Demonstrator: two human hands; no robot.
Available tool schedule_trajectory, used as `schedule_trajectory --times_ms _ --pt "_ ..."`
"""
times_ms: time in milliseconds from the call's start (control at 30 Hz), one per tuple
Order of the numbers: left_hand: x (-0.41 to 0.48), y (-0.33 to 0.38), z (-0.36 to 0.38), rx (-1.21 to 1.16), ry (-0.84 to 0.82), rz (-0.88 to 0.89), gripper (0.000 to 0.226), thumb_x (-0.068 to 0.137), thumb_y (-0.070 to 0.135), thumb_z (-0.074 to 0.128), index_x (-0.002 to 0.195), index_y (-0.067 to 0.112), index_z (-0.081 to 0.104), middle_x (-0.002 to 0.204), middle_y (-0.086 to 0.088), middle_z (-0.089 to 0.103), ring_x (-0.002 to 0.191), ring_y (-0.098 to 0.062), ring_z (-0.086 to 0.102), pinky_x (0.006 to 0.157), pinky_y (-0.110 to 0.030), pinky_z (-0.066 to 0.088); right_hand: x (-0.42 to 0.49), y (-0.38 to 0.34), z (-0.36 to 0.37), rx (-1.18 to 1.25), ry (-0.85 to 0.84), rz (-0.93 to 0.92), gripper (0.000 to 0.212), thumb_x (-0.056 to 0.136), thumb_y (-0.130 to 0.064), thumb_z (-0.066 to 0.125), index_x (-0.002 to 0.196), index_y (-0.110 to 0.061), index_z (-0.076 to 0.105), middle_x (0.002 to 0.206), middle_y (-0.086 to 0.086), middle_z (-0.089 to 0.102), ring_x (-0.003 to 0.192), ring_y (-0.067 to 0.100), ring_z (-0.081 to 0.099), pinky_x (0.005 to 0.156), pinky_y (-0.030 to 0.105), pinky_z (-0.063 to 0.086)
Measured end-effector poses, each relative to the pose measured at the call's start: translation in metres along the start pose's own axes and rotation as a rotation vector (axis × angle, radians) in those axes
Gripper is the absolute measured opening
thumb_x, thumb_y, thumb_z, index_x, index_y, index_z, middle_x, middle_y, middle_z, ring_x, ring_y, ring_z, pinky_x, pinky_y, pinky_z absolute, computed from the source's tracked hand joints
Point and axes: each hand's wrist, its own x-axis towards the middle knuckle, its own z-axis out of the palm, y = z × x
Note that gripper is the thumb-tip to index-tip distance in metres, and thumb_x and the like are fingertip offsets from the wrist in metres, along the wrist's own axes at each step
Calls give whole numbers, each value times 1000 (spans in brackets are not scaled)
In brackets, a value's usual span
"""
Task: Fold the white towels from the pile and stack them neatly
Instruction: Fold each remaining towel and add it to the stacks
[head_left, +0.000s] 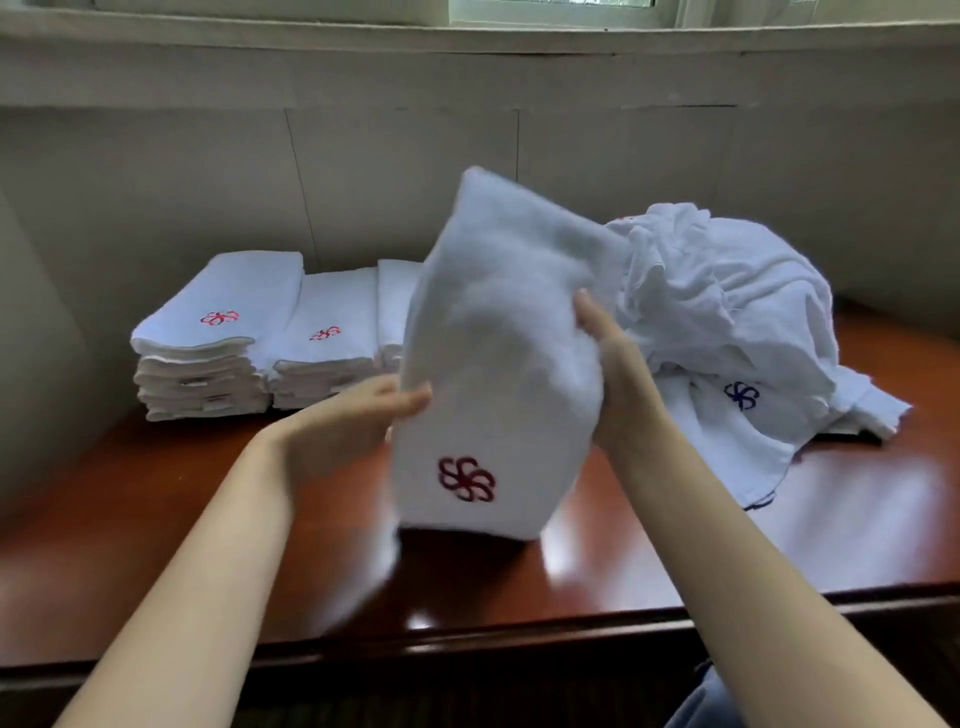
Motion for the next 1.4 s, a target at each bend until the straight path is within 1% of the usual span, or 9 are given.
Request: schedule_trajectory --times_ms 133,367,467,667,767,867,1033,1200,1400 --pt "-6 -11 -24 -29 -94 -206 42 78 28 76 114 10 67 119 -17 65 106 -35 64 78 -37 55 23 6 -31 1 330 -86 38 95 -18 54 126 5 53 120 21 62 103 31 63 92 45 51" --pt "4 -61 -34 797 128 -580 26 94 38 54 96 16 69 95 -2 63 80 -15 52 61 -25 37 31 41 -106 -645 517 325 42 84 6 57 125 -1 51 105 17 57 69 22 57 41 23 49" --pt "-1 -57 -33 780 125 -639 28 88 50 59 101 25 56 96 4 58 78 -16 52 60 -24 37 37 37 -110 -785 530 324 49 83 1 62 128 0 44 116 18 54 88 31 59 56 35 53" --pt "-1 -52 -29 855 -19 -783 99 73 59 71 150 30 16 150 4 33 127 -17 41 96 -26 36 24 51 -84 -1818 452 -41 57 90 -32 58 137 -11 33 137 21 32 122 43 36 99 43 36" --pt "4 -57 -23 783 53 -692 97 79 61 64 152 29 9 157 2 21 137 -20 32 103 -30 32 22 72 -81 -1817 247 143 56 95 -41 47 142 -15 29 145 17 26 135 42 20 106 47 29" --pt "9 -65 -13 714 250 -496 82 87 45 63 152 26 15 138 -9 50 106 -19 54 80 -24 42 19 74 -90 -1756 240 117 49 96 -17 44 142 -12 29 148 15 21 134 39 28 101 42 35" --pt "7 -59 -7 504 -113 -653 104 82 22 74 152 27 -2 94 -7 69 70 -15 66 65 -26 53 17 60 -101 -1614 332 122 53 90 -1 39 140 -9 26 147 20 21 110 40 49 77 34 33" --pt "29 -65 14 276 9 -491 98 86 29 70 149 44 -4 115 -4 65 82 -18 72 74 -30 58 19 50 -107 -1592 385 208 60 92 -15 46 145 -8 19 133 19 45 121 37 44 91 37 39" --pt "63 -72 31 58 136 -283 54 91 8 58 138 32 46 142 0 47 123 -12 51 90 -23 47 20 32 -112 -862 185 329 72 82 -1 61 142 -29 34 136 7 44 111 23 52 71 24 44"
